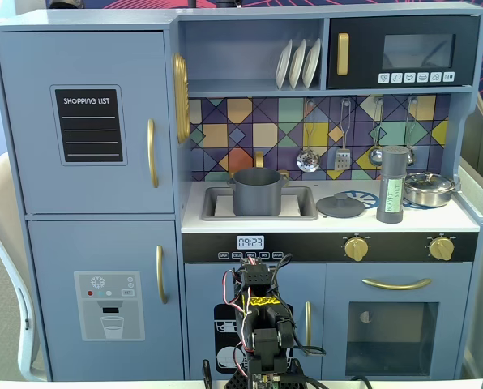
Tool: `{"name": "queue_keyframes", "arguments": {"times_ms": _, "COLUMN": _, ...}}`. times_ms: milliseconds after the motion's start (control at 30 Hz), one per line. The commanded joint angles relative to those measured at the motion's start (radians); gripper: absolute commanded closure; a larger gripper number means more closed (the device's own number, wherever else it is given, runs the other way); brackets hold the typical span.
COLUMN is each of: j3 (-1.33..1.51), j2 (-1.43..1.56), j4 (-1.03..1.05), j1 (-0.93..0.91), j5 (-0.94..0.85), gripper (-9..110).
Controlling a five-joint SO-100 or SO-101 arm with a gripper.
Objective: Put salt in the gray recipient
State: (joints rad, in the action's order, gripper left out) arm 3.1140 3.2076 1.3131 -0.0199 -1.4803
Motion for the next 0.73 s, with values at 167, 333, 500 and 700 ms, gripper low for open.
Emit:
{"name": "queue_keyframes", "arguments": {"times_ms": 167, "j3": 0.002, "j2": 0.012, "j4": 0.014, "j1": 0.008, "j5": -0.052, "gripper": 99}}
{"name": "queue_keyframes", "arguments": {"times_ms": 333, "j3": 0.002, "j2": 0.012, "j4": 0.014, "j1": 0.008, "j5": -0.052, "gripper": 98}}
{"name": "queue_keyframes", "arguments": {"times_ms": 500, "j3": 0.002, "j2": 0.012, "j4": 0.014, "j1": 0.008, "j5": -0.052, "gripper": 96}}
{"name": "queue_keyframes", "arguments": {"times_ms": 700, "j3": 0.002, "j2": 0.012, "j4": 0.014, "j1": 0.008, "j5": -0.052, "gripper": 95}}
